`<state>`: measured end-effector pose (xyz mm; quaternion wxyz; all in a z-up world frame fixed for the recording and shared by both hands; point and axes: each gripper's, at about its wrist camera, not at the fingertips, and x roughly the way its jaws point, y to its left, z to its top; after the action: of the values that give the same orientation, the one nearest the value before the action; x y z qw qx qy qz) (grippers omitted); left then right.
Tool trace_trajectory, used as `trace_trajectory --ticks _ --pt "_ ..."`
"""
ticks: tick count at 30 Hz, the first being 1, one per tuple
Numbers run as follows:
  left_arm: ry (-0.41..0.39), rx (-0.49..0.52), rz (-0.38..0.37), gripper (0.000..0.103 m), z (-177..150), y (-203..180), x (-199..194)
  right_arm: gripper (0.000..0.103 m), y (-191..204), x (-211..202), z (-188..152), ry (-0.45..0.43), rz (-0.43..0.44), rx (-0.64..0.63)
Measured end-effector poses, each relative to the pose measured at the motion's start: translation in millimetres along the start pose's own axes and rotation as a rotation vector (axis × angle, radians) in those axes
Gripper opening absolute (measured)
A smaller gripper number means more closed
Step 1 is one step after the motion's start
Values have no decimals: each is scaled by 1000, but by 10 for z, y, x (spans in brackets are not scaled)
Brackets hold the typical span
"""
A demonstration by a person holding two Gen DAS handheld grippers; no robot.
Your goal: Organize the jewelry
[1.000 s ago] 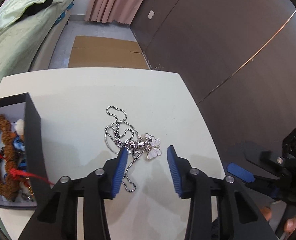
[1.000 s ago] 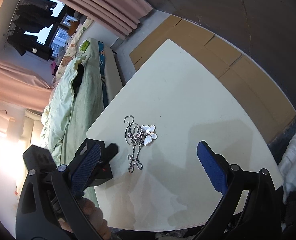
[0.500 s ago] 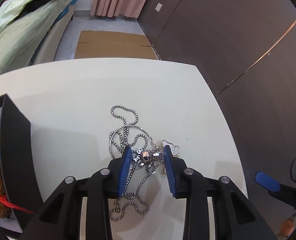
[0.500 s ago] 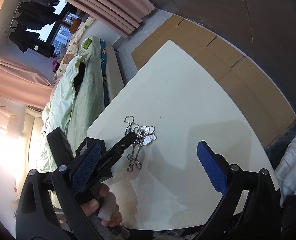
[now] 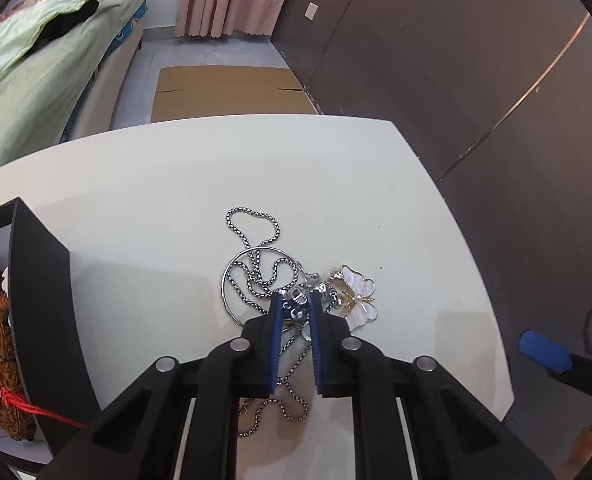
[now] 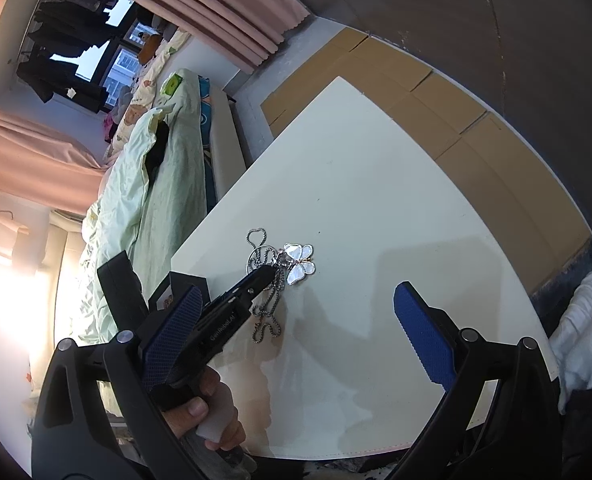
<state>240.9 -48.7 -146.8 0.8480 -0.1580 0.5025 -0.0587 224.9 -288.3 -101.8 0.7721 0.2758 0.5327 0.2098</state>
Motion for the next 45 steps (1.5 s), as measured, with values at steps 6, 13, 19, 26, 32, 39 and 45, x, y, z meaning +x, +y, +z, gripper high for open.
trace_trajectory --ticks 6,13,19,26,32,39,45 --pt "-28 -23 -53 0 44 23 -164 97 10 28 -16 3 -12 -8" --pt "-59 57 -43 1 72 -100 -244 97 41 60 -19 13 -14 -17" --pt "-62 94 -8 50 86 -182 -115 97 45 63 -14 16 -13 -17" --pt "-25 142 21 33 22 -200 97 97 24 51 9 12 -5 -3" --pt "-45 265 99 31 -62 -366 189 97 4 51 29 13 0 -8" --pt "-30 257 84 14 -28 -230 164 97 25 108 30 22 -16 -18" --pt "-16 163 9 13 34 -57 51 96 93 284 32 42 -61 -54"
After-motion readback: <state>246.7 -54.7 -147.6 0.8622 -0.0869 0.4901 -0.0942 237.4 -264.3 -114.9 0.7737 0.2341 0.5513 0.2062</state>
